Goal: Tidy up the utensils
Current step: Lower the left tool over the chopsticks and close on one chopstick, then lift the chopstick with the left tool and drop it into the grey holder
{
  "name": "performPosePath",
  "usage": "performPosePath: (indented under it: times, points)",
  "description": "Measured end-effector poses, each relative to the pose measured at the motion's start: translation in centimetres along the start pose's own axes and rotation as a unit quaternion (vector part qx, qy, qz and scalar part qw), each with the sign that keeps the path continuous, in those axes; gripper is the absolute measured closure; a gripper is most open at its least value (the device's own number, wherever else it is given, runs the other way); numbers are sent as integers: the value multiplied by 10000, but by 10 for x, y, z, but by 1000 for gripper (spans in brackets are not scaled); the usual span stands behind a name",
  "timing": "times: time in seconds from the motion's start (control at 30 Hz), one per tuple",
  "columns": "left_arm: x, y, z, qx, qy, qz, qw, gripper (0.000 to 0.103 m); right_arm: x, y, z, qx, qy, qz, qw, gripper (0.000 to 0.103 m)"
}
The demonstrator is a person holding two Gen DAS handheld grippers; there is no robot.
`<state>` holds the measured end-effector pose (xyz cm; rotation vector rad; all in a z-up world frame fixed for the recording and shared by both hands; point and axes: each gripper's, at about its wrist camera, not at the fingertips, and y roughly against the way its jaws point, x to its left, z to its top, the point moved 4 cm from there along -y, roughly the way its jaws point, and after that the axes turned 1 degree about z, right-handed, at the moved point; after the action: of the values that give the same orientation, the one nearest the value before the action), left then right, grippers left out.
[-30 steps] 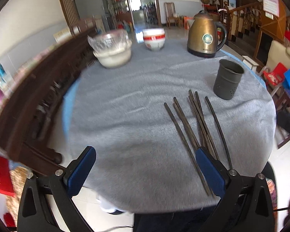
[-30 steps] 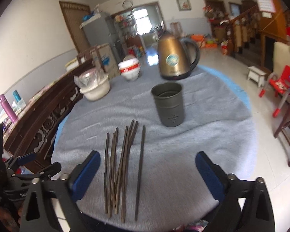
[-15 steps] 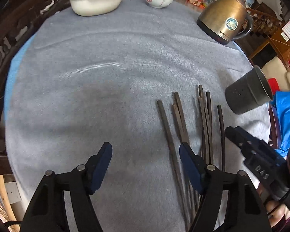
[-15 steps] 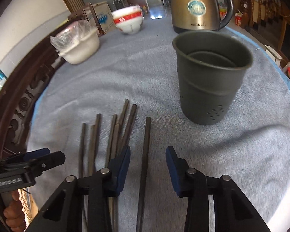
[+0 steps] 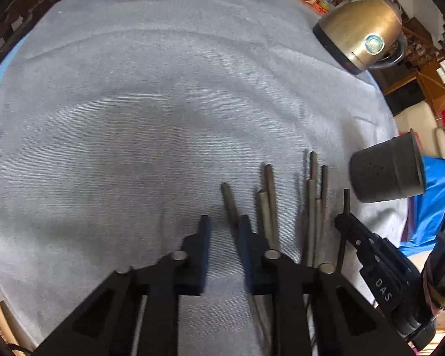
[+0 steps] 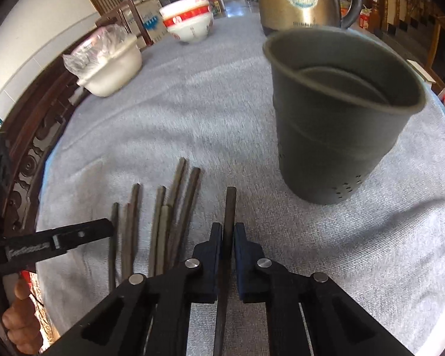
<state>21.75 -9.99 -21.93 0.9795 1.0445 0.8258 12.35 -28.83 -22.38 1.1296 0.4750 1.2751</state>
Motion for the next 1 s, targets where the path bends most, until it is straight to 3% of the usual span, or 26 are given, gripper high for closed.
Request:
performPosePath:
  times: [0.1,0.33,0.47,0.57,0.63,0.7,0.9,1.0]
  points:
    - [-1,0,3,-55,-20,2,10000,96,1,18,1,-234,-7,159,9996,95]
    - [7,19,8,-290,39,35,9996,99,-3,54,-1,-592,-105,450,9972,95]
    - [13,26,8,-197,286,-103,9993,99,2,64,1,-707,-47,465,9964,95]
    - [17,24,6,-96,476,-113,9988,85,4,66,1,-751,-73,459,9961,95]
    - [14,19,8,-73,535,-92,9985,66,3,68,0,-777,-108,475,9958,95]
    - [12,16,12,-112,622,-66,9980,63,4,69,0,-782,-102,500,9956,95]
    - [4,0,18,67,677,153,9976,67,0,72,-1,-826,-148,613,9946,95]
    - [-3,-4,23,140,662,224,9975,88,-2,73,-1,-830,-170,674,9941,95]
